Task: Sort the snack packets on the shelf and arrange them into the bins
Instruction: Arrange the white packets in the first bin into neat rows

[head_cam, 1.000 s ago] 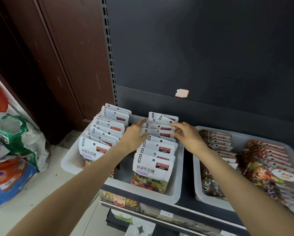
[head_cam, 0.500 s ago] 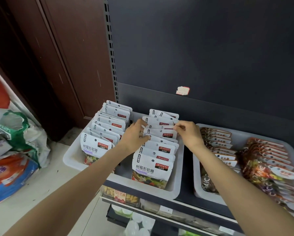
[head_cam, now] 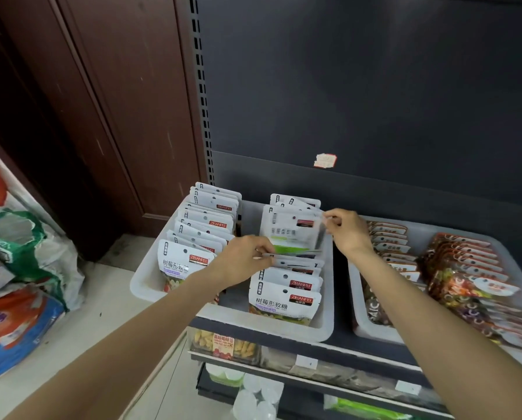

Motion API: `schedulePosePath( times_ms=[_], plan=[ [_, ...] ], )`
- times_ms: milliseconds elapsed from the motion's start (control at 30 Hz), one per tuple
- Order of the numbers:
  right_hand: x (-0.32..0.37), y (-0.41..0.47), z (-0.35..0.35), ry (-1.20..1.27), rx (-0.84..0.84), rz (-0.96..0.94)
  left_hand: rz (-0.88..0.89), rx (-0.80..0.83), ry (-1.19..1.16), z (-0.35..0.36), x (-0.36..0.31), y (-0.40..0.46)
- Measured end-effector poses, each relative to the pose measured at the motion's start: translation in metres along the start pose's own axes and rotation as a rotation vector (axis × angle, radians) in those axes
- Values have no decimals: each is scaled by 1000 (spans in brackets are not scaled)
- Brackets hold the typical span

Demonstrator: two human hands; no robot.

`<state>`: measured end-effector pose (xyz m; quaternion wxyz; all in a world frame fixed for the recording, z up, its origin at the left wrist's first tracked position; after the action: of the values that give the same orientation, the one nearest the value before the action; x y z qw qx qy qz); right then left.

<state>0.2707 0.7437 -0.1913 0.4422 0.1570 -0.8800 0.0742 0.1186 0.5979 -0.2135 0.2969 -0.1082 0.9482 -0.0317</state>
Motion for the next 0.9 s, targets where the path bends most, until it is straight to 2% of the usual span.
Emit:
schedulePosePath(
  times_ms=[200, 367, 533, 700, 900],
  plan=[
    [9, -30, 12, 19, 50, -107, 34, -28, 13, 1, 6, -6],
    [18, -36, 33, -100, 217, -158, 76, 22, 0, 7, 3, -13],
    [34, -8, 60, -238, 357, -113, 58, 24, -17, -1, 3, -10],
    [36, 7, 68, -364, 258, -146, -29, 48, -102, 1, 15, -5],
    [38, -17, 67, -435, 140, -269, -194, -138, -86, -15, 32, 18]
  ],
)
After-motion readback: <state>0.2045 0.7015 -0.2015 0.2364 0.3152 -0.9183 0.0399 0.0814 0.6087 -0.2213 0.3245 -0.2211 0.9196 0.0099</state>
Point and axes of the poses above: each hand's wrist, its own y-axis towards the middle knuckle, its own z-axis out of the palm, x = y × z, the point moved 9 cm from there along y, towards the middle knuckle, and after that the axes turned 14 degrees about y, right-handed, at the moved point
